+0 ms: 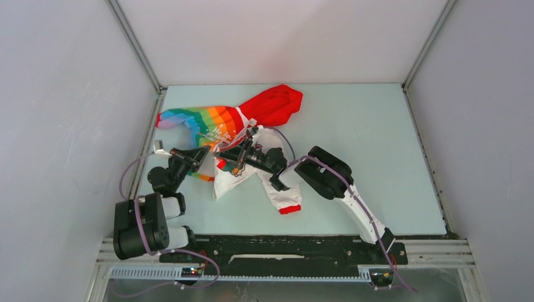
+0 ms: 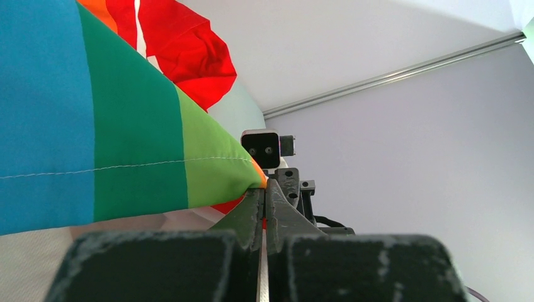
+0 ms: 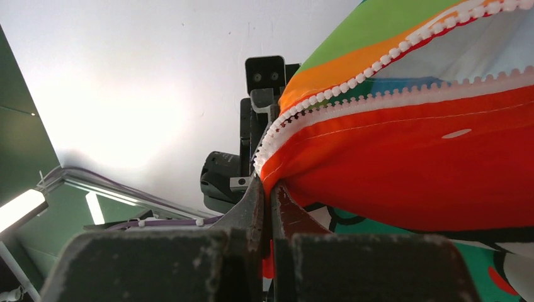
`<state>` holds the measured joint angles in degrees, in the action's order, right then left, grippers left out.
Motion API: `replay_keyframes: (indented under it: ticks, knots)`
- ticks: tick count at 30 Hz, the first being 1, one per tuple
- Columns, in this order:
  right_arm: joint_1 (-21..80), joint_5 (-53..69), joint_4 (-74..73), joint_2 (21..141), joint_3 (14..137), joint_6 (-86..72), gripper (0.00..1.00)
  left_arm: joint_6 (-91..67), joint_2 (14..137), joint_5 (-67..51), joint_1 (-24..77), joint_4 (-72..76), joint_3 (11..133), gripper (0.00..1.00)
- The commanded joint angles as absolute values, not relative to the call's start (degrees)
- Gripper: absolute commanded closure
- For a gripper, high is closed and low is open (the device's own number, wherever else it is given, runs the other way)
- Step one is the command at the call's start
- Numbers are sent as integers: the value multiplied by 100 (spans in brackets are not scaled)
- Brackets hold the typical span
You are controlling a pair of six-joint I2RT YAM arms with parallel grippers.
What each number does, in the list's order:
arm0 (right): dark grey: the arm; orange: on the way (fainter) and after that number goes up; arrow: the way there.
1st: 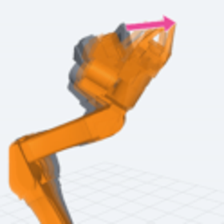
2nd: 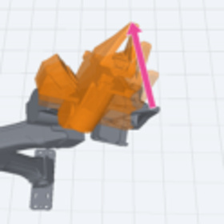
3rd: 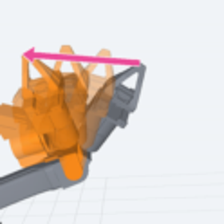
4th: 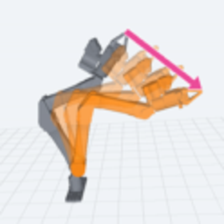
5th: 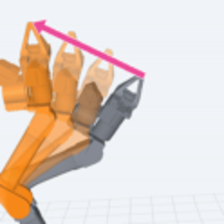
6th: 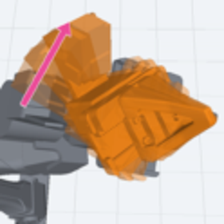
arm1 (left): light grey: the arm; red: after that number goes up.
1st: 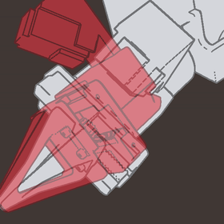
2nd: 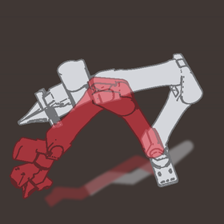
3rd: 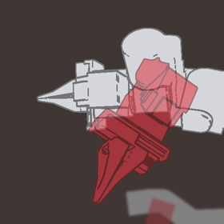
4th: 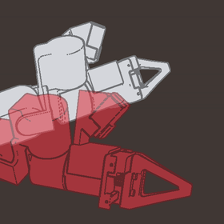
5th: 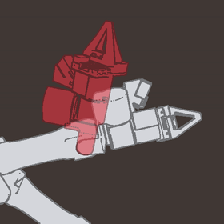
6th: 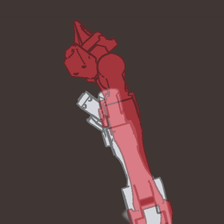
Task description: Zip up the jacket
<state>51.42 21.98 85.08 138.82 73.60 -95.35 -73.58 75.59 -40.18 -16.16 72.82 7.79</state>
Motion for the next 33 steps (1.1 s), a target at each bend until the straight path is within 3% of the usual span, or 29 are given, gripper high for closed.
replay_keyframes:
  ticks: [1,33]
  knots:
    - [5165,2021,8781,13592,7378,-9483,100,-7372,7490,-3971,-1651,7640,704,100]
    - [5147,1816,8782,13621,7405,-9526,100,-7502,7556,-3995,-1714,7894,606,100]
